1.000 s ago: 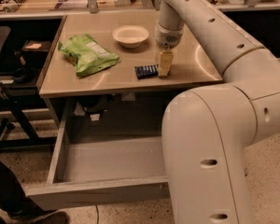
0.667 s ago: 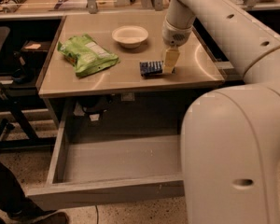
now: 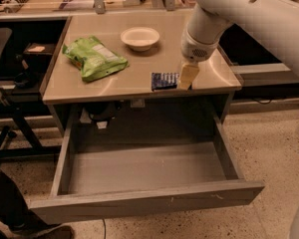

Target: Place rxbar blueberry into top drawer

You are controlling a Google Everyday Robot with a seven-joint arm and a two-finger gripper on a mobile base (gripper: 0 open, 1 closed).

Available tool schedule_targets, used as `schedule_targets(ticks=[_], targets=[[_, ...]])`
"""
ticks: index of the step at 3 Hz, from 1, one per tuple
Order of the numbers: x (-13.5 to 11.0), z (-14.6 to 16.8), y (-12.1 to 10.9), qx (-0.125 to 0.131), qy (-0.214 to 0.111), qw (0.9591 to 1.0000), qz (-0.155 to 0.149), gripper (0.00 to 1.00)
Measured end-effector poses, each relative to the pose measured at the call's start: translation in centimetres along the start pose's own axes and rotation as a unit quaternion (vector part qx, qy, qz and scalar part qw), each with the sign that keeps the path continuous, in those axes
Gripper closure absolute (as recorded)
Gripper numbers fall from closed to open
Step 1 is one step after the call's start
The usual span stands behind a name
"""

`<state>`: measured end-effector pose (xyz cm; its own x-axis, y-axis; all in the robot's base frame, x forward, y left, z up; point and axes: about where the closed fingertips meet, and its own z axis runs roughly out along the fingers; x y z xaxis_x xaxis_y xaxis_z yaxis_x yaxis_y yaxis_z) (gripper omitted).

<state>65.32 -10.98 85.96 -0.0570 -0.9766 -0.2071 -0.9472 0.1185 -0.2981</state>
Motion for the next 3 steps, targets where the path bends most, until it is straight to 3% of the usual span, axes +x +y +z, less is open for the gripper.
schedule_targets(ticks=[1,3], targets=[[0.0,0.0,0.0,0.0,0.0,1.0,0.0,1.0],[0.3,-2.1,6.4,-0.021,0.016,0.9996,0.013,1.0]])
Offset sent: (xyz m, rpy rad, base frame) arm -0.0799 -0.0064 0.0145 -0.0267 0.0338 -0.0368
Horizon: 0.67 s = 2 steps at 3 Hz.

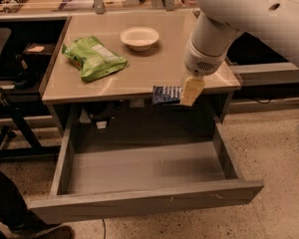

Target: Place rxbar blueberry into top drawer

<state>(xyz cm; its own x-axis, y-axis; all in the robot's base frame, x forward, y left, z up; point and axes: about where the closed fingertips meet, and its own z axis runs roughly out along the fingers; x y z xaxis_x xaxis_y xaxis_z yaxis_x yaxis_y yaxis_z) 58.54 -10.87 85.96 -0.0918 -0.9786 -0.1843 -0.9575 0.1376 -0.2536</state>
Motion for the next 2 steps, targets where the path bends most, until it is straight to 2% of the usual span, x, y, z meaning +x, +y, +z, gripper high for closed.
schedule_targets(ticks=[1,2], targets=[[-0.44,1.95,4.05,-0.043,-0.007,0.999,0.011,1.0],[-0.44,2.43,4.68,-0.051,-0.006,0.9986,0.011,1.0]])
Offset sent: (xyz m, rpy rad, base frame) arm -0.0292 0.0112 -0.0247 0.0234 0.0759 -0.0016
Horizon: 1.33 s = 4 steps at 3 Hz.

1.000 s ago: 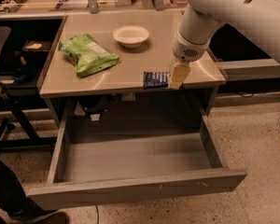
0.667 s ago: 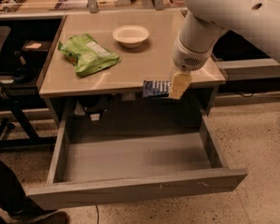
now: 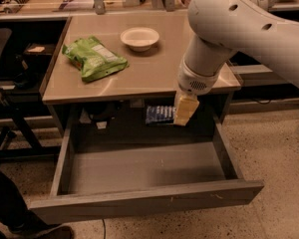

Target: Place rxbar blueberry into top drawer

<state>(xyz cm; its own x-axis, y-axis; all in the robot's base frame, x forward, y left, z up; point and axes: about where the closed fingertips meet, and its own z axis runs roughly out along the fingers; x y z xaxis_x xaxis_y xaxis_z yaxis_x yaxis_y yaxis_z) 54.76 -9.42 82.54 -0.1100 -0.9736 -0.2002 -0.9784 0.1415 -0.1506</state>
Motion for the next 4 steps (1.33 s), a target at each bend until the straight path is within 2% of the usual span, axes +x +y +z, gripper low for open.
schedule_targets(ticks=[1,2,3,4], targets=[[-0.2,1.9,1.2,-0.019,-0.01,0.9998,0.0,1.0],[-0.6,6.4,2.9,-0.05,-0.01,0.9987,0.003,1.0],[-1.6,12.5,3.4,-0.082,-0.017,0.9964,0.014,1.0],[-1.7,12.9,4.1,-0.086,-0.016,0.9961,0.013,1.0]])
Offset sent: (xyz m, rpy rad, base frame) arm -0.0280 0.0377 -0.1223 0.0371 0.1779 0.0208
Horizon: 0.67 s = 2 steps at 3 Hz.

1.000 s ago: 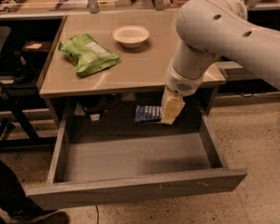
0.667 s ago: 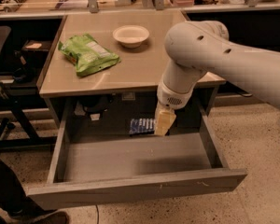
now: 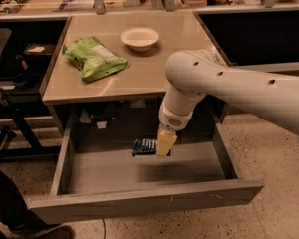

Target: Place rxbar blueberry into top drawer

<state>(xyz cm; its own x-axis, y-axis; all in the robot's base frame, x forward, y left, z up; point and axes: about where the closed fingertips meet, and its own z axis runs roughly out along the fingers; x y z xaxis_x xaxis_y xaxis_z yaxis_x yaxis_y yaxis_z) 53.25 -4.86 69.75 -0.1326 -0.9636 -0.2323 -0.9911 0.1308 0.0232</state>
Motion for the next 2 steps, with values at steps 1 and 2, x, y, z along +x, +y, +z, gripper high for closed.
schedule_targets(ticks=[1,2], targets=[[-0.5,2.9,1.0,-0.017,-0.012,0.9996,0.02,1.0],[-1.2,4.7,0.2,-0.018,-0.021,0.9991,0.032,1.0]])
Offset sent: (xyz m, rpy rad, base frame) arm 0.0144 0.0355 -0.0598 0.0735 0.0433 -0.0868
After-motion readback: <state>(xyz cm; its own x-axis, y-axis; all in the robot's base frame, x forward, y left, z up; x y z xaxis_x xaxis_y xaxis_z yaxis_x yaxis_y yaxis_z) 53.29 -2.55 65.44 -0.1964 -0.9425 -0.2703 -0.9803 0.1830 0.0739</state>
